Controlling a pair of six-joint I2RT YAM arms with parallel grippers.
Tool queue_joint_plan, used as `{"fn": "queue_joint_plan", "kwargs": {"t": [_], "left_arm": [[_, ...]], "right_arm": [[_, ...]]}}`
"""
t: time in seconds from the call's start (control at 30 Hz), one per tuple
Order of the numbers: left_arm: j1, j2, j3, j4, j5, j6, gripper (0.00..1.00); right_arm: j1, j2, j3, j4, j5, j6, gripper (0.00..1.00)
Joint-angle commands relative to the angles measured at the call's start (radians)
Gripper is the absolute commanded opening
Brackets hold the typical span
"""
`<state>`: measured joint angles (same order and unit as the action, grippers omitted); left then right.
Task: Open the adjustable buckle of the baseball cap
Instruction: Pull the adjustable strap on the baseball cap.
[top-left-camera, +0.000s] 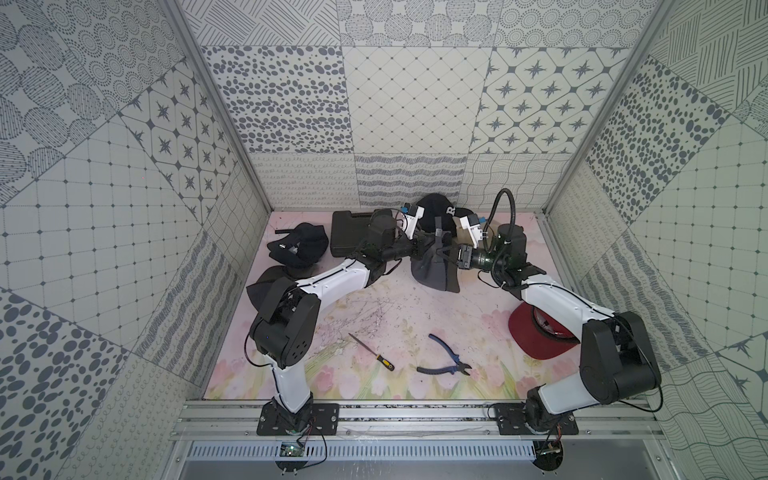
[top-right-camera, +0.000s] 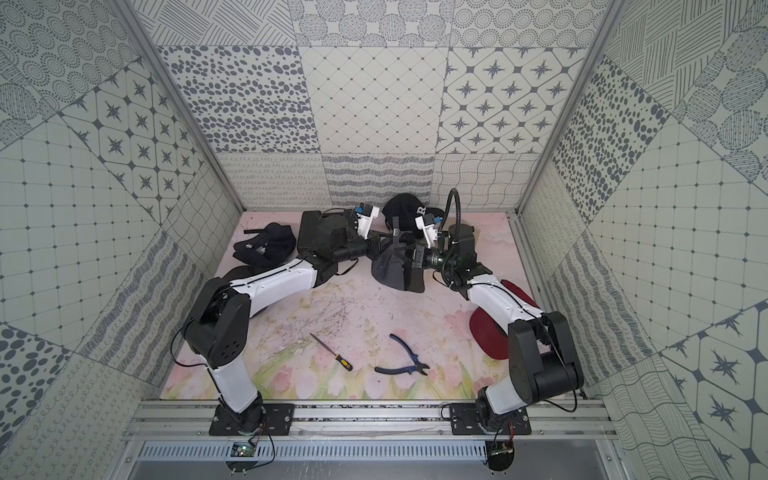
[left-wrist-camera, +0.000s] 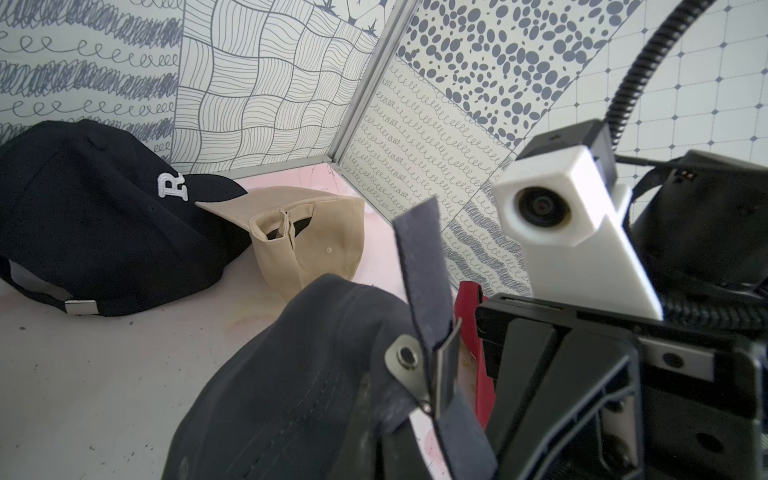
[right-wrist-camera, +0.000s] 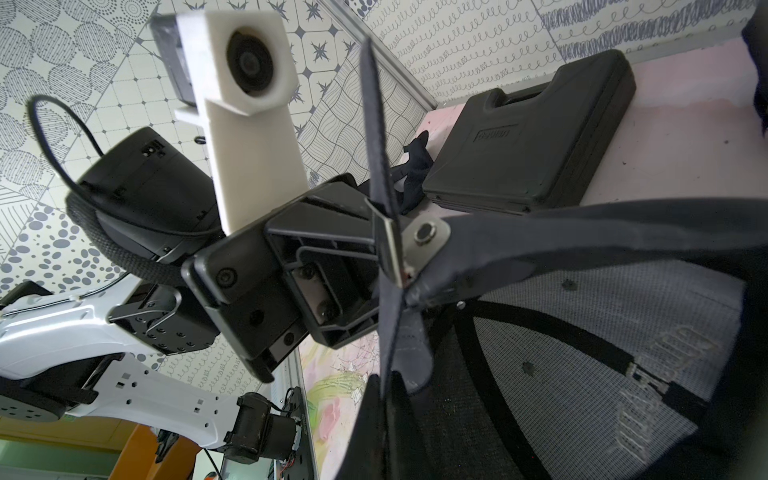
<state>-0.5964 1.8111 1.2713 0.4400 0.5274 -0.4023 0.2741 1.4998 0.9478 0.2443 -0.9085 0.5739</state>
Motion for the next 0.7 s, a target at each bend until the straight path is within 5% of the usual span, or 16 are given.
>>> {"fn": "queue_joint_plan", "kwargs": {"t": [0.0,0.43,0.53,0.67], "left_arm": [[-0.005,-0.016,0.003,0.132,-0.053,-0.037,0.00],[-0.004,0.043,0.038,0.226,-0.025,-0.137,0.00],[-0.005,0.037,0.027,0.217,-0.011,-0.121,0.00],[-0.005,0.017,0.022,0.154,0.007,-0.072,0.00]], "right_arm": [[0.002,-0.025,-0.032,0.005,-0.011,-0.016,0.00],[0.027,-0.026,-0.083,0.052,-0.022,-0.002,0.00],[0.015,-0.061,-0.077,0.010,0.008,-0.023,0.26],[-0.039,-0.122,-0.076,-0.037,0.039,-0.027,0.38]]}}
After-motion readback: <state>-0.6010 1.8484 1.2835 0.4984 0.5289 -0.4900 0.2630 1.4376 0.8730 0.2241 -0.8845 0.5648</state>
